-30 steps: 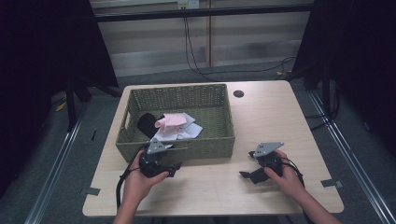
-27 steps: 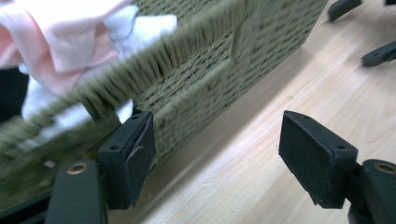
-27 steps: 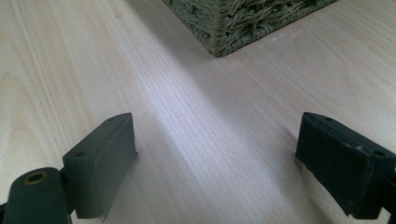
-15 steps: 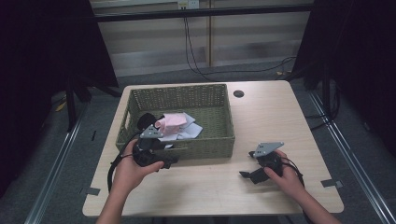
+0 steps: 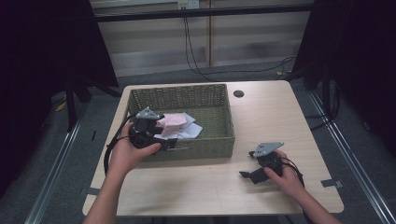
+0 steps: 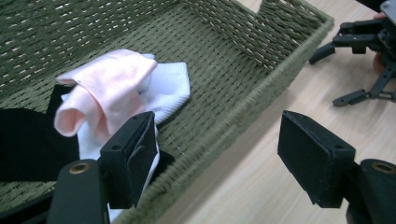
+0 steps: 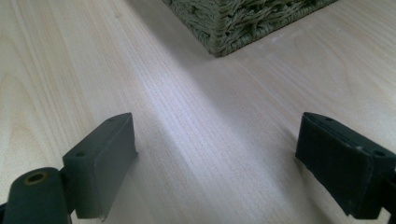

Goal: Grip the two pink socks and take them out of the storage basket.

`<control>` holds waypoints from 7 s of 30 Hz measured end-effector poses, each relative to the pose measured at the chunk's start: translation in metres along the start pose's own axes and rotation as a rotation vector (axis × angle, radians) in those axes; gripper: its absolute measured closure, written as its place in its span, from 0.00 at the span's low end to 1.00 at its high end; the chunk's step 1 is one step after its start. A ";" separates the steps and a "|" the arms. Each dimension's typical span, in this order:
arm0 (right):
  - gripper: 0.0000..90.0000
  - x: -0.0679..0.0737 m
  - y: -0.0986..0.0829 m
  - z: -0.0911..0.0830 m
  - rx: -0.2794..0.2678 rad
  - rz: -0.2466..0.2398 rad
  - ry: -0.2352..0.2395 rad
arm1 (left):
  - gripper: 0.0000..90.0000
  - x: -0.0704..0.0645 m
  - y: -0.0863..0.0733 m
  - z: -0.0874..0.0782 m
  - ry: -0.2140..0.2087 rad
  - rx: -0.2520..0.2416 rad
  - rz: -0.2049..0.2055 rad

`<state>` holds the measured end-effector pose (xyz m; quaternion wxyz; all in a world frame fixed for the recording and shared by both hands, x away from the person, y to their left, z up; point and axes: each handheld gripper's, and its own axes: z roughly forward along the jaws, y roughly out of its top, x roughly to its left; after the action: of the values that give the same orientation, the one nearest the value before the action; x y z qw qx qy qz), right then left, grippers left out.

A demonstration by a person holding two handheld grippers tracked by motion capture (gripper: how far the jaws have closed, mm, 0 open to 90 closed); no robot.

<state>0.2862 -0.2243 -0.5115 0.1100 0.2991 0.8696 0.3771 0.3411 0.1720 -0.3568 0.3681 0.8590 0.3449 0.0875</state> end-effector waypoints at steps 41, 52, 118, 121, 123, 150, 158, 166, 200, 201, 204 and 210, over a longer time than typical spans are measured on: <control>0.12 0.000 0.000 0.000 -0.001 0.003 -0.001 | 0.49 0.077 0.020 0.062 0.112 0.110 -0.147; 0.12 0.000 0.000 0.000 -0.002 0.002 0.000 | 0.63 0.089 0.019 0.078 0.113 0.203 -0.210; 0.12 0.000 0.000 0.000 -0.004 -0.003 0.002 | 0.95 0.095 0.044 0.092 0.097 0.271 -0.291; 0.12 0.000 0.000 0.000 -0.004 -0.003 0.003 | 0.96 0.094 0.048 0.087 0.102 0.262 -0.295; 0.12 0.000 0.000 0.000 -0.004 -0.003 0.003 | 0.96 0.095 0.049 0.083 0.108 0.257 -0.288; 0.12 0.000 0.000 0.000 -0.004 -0.004 0.004 | 1.00 0.093 0.047 0.091 0.097 0.269 -0.271; 0.12 0.000 0.000 0.000 -0.005 -0.008 0.004 | 0.74 0.098 0.045 0.075 0.146 0.224 -0.274; 0.12 0.000 0.000 0.000 -0.004 -0.008 0.005 | 0.72 0.099 0.038 0.083 0.150 0.273 -0.292; 0.12 0.000 0.000 0.000 -0.003 -0.004 0.006 | 0.97 0.089 0.065 0.060 0.082 0.284 -0.285; 0.12 0.000 0.000 0.000 -0.004 -0.006 0.004 | 0.97 0.088 0.065 0.059 0.076 0.282 -0.288; 0.12 0.000 0.000 0.000 -0.003 -0.004 0.005 | 0.97 0.087 0.065 0.061 0.072 0.287 -0.281; 0.12 0.000 0.000 0.000 -0.003 -0.004 0.006 | 0.97 0.087 0.059 0.072 0.070 0.306 -0.276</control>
<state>0.2861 -0.2240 -0.5115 0.1088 0.2961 0.8699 0.3791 0.4667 0.1591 -0.3766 0.2296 0.8460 0.4811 0.0125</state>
